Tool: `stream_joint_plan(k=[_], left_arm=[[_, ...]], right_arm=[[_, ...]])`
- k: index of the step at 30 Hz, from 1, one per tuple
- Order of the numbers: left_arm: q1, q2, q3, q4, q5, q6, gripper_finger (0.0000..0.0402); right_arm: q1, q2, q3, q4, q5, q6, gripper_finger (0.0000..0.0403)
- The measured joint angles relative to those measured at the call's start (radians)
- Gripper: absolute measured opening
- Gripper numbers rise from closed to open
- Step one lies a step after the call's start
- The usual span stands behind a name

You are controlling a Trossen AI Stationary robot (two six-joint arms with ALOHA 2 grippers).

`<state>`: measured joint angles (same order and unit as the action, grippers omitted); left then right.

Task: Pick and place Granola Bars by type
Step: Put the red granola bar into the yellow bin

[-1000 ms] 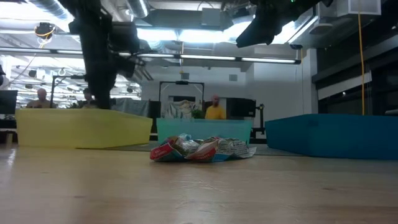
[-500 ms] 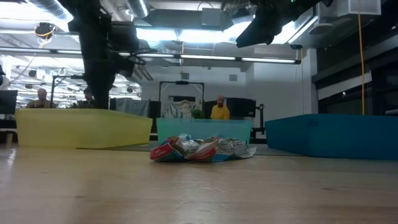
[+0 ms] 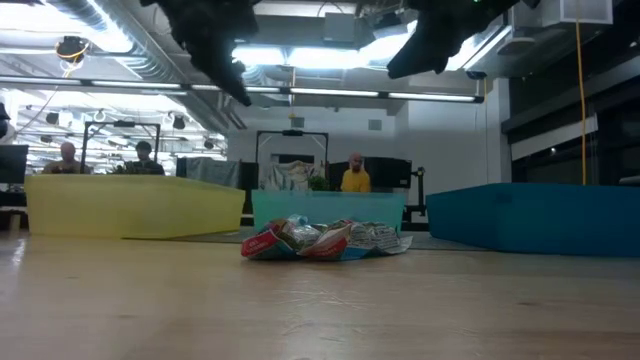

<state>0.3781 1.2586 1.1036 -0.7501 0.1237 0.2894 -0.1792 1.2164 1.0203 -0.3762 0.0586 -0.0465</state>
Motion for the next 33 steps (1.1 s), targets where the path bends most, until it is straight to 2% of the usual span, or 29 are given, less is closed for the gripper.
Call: stream_joint_plan(k=[5, 10, 15, 22, 28, 33], left_arm=[[-0.057, 0.073, 0.022, 0.022, -0.03, 0.12, 0.0176], [-0.123, 0.221, 0.078, 0.012, -0.081, 0.27, 0.018], [-0.181, 0.373, 0.168, 0.018, -0.181, 0.424, 0.0191], [-0.204, 0.533, 0.204, 0.026, -0.151, 0.621, 0.0212], [-0.215, 0.632, 0.204, 0.032, -0.155, 0.686, 0.0224], [-0.232, 0.68, 0.204, 0.097, -0.198, 0.705, 0.0226]], right_arm=[[0.0, -0.053, -0.009, -0.011, 0.0, -0.014, 0.0143], [-0.007, -0.127, -0.052, 0.019, 0.001, -0.02, 0.0143], [-0.007, -0.183, -0.097, 0.021, 0.001, 0.017, 0.0143], [-0.007, -0.223, -0.159, 0.021, 0.001, 0.09, 0.0143], [-0.006, -0.233, -0.171, 0.04, 0.0, 0.096, 0.0143], [-0.005, -0.233, -0.171, 0.067, -0.008, 0.094, 0.0143]])
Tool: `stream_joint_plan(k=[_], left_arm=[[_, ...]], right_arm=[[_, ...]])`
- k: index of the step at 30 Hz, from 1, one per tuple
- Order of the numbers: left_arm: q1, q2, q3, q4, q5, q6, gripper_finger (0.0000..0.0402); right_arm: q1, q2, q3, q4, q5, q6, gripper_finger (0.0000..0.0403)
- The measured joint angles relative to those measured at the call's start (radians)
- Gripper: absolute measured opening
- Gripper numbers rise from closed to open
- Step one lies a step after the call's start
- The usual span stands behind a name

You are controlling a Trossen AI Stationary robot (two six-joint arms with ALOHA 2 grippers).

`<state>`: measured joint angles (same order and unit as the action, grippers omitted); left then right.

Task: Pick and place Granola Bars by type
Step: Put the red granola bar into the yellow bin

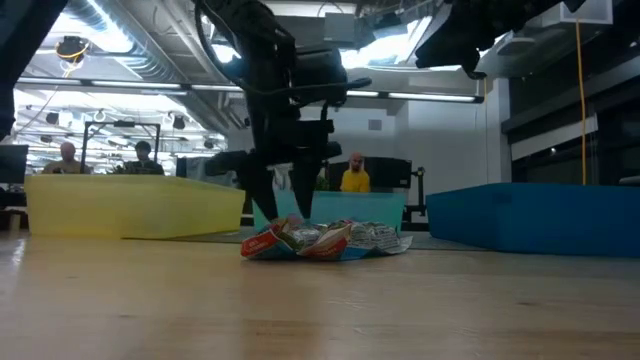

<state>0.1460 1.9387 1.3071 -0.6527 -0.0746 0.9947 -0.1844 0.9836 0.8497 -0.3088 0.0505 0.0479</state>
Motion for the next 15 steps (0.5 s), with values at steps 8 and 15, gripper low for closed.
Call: stream_joint_plan(k=[8, 15], left_arm=[[-0.004, 0.024, 0.001, 0.07, 0.013, -0.039, 0.0226], [-0.008, 0.032, 0.0, 0.059, -0.002, -0.075, 0.0188]], right_arm=[[0.0, 0.0, 0.0, -0.002, -0.027, -0.003, 0.0143], [0.0, 0.0, 0.0, 0.0, -0.027, -0.001, 0.0143]])
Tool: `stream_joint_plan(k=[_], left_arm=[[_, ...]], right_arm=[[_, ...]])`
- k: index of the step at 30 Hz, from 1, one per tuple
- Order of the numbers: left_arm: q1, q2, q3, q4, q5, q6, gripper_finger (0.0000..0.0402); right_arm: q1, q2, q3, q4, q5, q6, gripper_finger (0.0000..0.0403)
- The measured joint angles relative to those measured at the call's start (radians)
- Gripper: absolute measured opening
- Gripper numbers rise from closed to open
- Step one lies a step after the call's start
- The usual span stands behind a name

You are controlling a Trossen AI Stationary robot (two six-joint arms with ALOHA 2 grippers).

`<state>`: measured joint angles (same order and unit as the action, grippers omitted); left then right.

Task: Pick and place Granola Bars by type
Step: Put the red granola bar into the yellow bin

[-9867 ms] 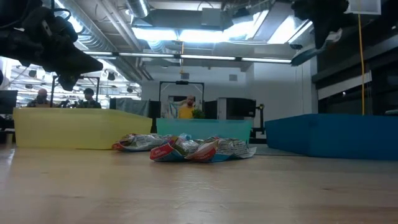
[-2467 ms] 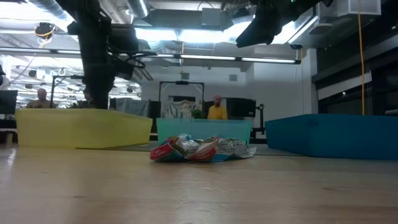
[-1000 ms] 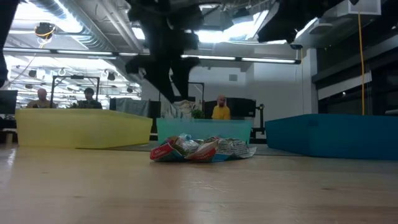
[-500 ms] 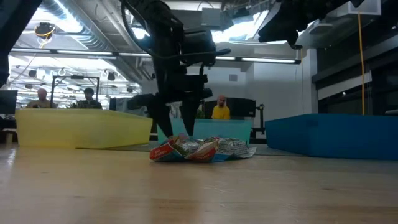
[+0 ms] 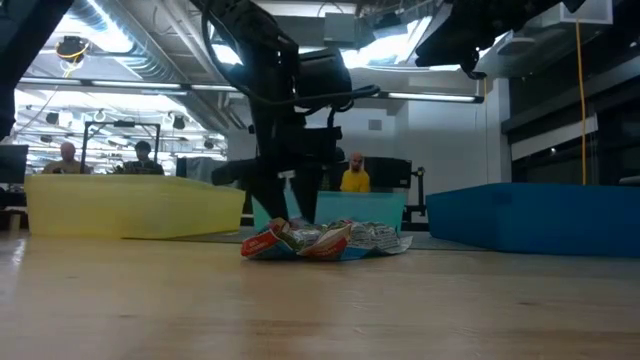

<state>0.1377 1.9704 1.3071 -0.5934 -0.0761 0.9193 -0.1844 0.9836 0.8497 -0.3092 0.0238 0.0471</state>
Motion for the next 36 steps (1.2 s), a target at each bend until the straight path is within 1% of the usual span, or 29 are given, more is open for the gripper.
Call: stream_joint_plan(k=[4, 8, 10, 12, 14, 17, 20, 23, 30, 34, 36], left_arm=[[-0.009, -0.001, 0.0, -0.015, -0.055, 0.001, 0.0127], [-0.023, -0.018, 0.013, -0.099, -0.185, 0.025, 0.0057], [-0.018, -0.032, 0.056, -0.203, -0.195, 0.011, 0.003], [-0.003, -0.052, 0.117, -0.29, -0.165, -0.034, 0.0012], [0.013, -0.079, 0.181, -0.377, -0.139, -0.097, 0.0008], [0.04, -0.13, 0.272, -0.423, -0.1, -0.2, 0.0015], [0.057, -0.198, 0.345, -0.421, -0.072, -0.314, 0.002], [0.068, -0.268, 0.383, -0.413, -0.054, -0.421, 0.0019], [0.082, -0.417, 0.386, -0.414, -0.025, -0.614, 0.0014], [0.094, -0.474, 0.382, -0.479, -0.01, -0.694, 0.0016], [0.1, -0.506, 0.337, -0.486, 0.042, -0.705, 0.0015]], right_arm=[[0.0, 0.0, 0.0, 0.003, 0.0, 0.001, 0.0143], [0.0, 0.0, 0.0, 0.003, 0.0, 0.012, 0.0143], [0.0, 0.0, 0.0, 0.005, 0.0, 0.023, 0.0143], [0.0, 0.0, 0.0, 0.005, 0.0, 0.024, 0.0143], [0.0, 0.0, 0.0, 0.007, 0.0, 0.025, 0.0143], [0.0, 0.0, 0.0, 0.007, 0.0, 0.027, 0.0143], [0.0, 0.0, 0.0, 0.006, 0.0, 0.026, 0.0143], [0.0, 0.0, 0.0, 0.006, 0.0, 0.026, 0.0143], [0.0, 0.0, 0.0, 0.006, 0.0, 0.023, 0.0143], [0.0, 0.0, 0.0, 0.005, 0.001, 0.002, 0.0143], [0.0, 0.0, 0.0, 0.005, 0.001, -0.004, 0.0143]])
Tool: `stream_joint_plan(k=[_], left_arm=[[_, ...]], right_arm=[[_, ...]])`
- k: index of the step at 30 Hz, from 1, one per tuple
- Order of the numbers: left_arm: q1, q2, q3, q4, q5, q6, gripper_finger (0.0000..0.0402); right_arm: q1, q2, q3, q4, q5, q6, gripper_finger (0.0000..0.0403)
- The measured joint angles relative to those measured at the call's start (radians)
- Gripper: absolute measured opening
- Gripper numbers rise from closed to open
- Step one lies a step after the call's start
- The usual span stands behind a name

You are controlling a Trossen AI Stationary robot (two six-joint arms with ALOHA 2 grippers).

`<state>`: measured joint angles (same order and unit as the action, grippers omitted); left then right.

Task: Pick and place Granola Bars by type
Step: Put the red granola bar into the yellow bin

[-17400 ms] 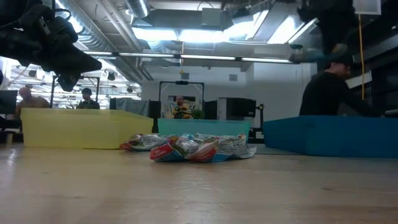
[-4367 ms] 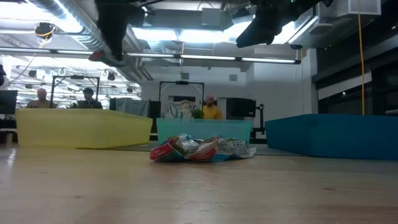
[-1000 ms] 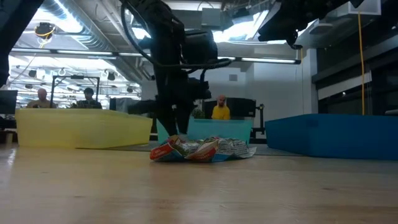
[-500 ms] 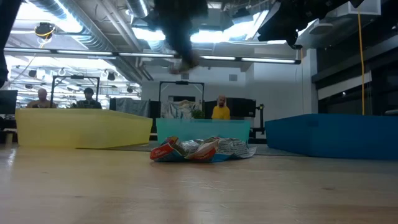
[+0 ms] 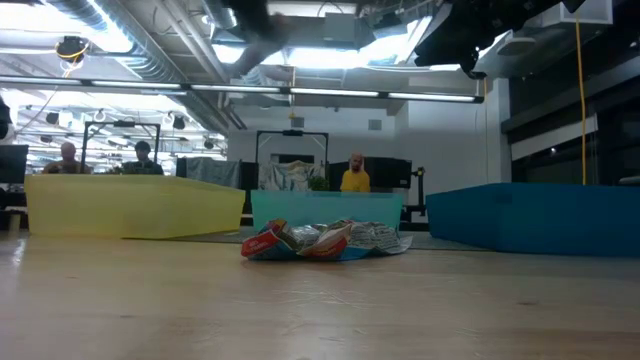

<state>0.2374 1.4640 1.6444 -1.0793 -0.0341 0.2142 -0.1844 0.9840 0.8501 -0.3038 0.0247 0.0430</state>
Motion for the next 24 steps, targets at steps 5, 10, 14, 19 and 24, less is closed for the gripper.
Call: stream_joint_plan(k=[5, 10, 14, 19, 24], left_arm=[[0.017, -0.108, -0.187, 0.008, 0.125, -0.03, 0.0013], [0.038, -0.227, -0.377, 0.069, 0.121, -0.109, 0.0015], [0.054, -0.297, -0.472, 0.09, 0.117, -0.169, 0.0015], [0.096, -0.368, -0.638, 0.099, 0.104, -0.246, 0.0015], [0.142, -0.402, -0.865, 0.23, 0.115, -0.411, 0.0015]], right_arm=[[0.0, 0.0, 0.0, 0.0, 0.016, 0.0, 0.0143], [0.0, 0.0, 0.0, 0.0, 0.016, 0.001, 0.0143], [0.0, 0.0, 0.0, 0.0, 0.016, 0.005, 0.0143], [0.0, 0.0, 0.0, 0.0, 0.017, 0.005, 0.0143], [0.0, 0.0, 0.0, 0.0, 0.017, 0.005, 0.0143]])
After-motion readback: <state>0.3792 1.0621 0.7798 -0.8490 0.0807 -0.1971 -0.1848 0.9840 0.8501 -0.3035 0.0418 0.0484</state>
